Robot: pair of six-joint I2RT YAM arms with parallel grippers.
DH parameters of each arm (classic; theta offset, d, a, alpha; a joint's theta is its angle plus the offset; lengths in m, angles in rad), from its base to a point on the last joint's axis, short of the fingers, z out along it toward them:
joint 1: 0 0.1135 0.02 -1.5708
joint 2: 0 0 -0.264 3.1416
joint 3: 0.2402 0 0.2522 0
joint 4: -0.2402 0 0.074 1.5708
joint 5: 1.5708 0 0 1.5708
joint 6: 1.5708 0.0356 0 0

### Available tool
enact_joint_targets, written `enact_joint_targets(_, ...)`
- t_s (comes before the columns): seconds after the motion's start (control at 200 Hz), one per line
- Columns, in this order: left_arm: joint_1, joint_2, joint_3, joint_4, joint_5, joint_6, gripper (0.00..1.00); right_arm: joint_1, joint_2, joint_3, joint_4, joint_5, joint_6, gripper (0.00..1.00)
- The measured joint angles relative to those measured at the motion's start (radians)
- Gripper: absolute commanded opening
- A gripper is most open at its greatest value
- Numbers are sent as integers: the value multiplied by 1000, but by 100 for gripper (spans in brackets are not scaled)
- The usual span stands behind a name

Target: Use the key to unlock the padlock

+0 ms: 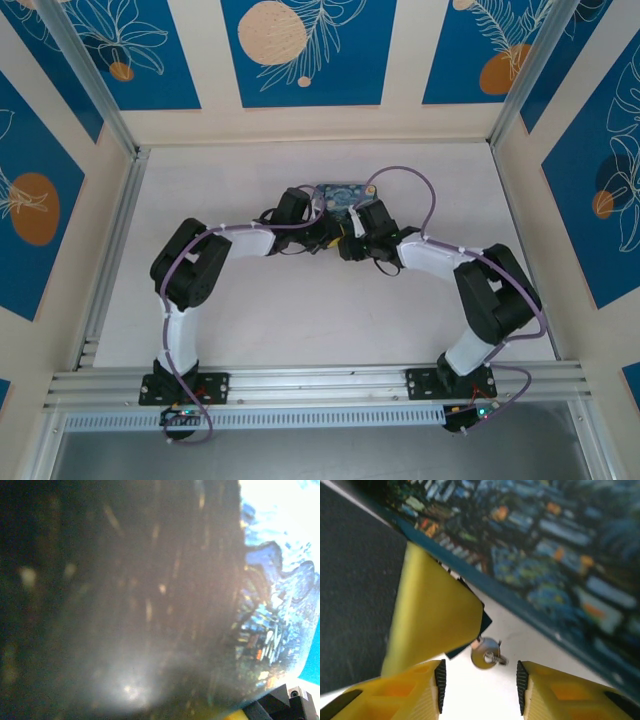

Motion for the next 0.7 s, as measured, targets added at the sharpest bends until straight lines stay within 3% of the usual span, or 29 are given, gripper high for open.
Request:
enact_joint_targets(0.37, 6, 0, 6, -11, 7, -11, 0, 59, 73, 74, -48, 152, -68, 34)
enact_joint_targets(0.7, 8, 0, 12, -15, 6, -24, 0, 68, 90, 105, -87, 189, -69, 29)
